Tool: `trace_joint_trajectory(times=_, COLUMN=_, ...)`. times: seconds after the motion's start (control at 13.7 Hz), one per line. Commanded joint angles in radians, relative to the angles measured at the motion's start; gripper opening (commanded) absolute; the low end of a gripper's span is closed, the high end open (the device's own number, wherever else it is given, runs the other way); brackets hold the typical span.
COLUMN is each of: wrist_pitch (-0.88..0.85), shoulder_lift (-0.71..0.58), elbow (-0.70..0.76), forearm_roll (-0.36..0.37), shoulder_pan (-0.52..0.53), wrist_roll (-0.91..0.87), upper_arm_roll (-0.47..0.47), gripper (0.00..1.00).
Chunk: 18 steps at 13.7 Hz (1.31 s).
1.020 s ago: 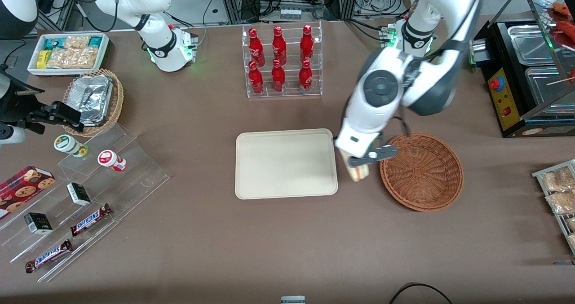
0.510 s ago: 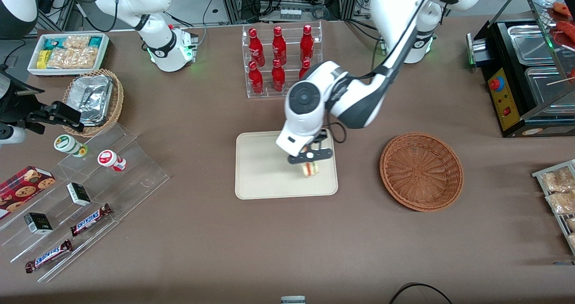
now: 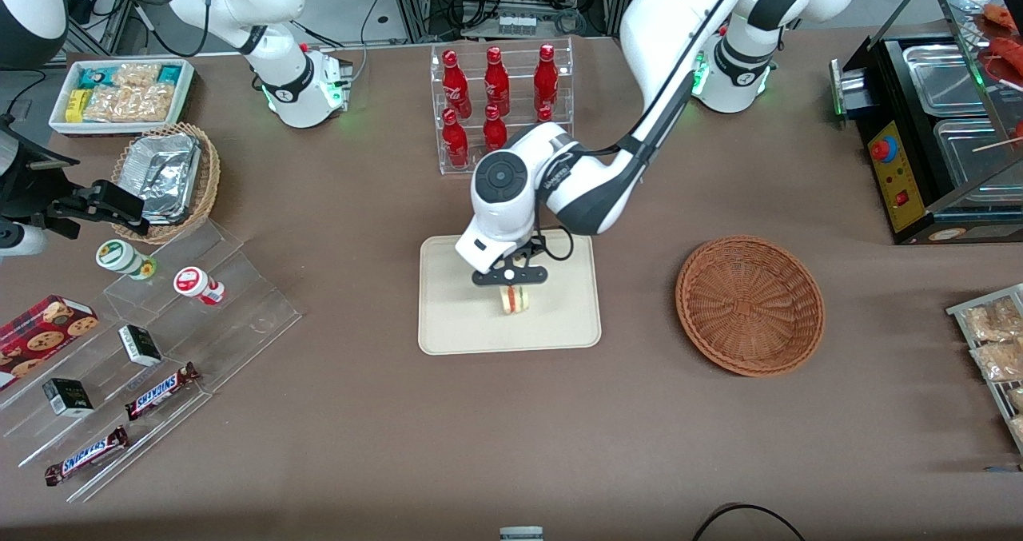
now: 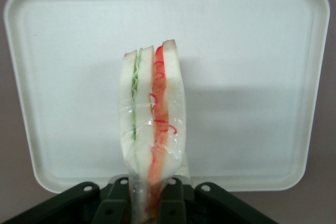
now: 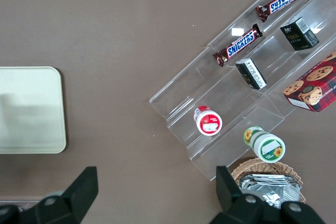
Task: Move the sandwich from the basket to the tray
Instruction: 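Lower the sandwich onto the tray and open the left gripper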
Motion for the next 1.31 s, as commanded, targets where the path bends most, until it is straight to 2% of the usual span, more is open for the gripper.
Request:
trace_joint_trajectory(times=0.0, wrist_pitch=0.020, shoulder_lift=0.040, elbow=0.032, forearm_roll=0.030, shoulder_pan=-0.021, wrist_roll=0.040, upper_arm_roll=0.011, gripper=0.13)
trace_joint_trajectory(times=0.29, wrist_pitch=0.051, shoulder_lift=0.087, elbow=0.034, forearm_roll=0.064, shoulder_pan=-0.028, wrist_roll=0.066, upper_arm_roll=0.014, gripper=0.13)
trace_joint_trajectory(times=0.73, wrist_pitch=0.089, shoulder_lift=0.113, elbow=0.040, forearm_roll=0.066, shoulder_pan=-0.030, wrist_roll=0.056, upper_arm_roll=0.014, gripper=0.16)
trace_joint_trajectory(times=0.8, wrist_pitch=0.089, shoulder_lift=0.116, elbow=0.040, forearm_roll=0.066, shoulder_pan=-0.028, wrist_roll=0.056, upper_arm_roll=0.014, gripper=0.23)
trace_joint_trajectory(times=0.87, wrist_pitch=0.094, shoulder_lift=0.119, elbow=0.039, forearm_roll=0.066, shoulder_pan=-0.030, wrist_roll=0.053, upper_arm_roll=0.014, gripper=0.58)
trace_joint_trajectory(times=0.95, wrist_pitch=0.115, shoulder_lift=0.125, elbow=0.039, forearm_roll=0.067, shoulder_pan=-0.031, wrist_roll=0.044, upper_arm_roll=0.016, gripper=1.00)
trace_joint_trajectory(times=1.24, wrist_pitch=0.121, shoulder_lift=0.088, elbow=0.037, forearm_roll=0.067, shoulder_pan=-0.028, wrist_roll=0.043, upper_arm_roll=0.017, gripper=1.00)
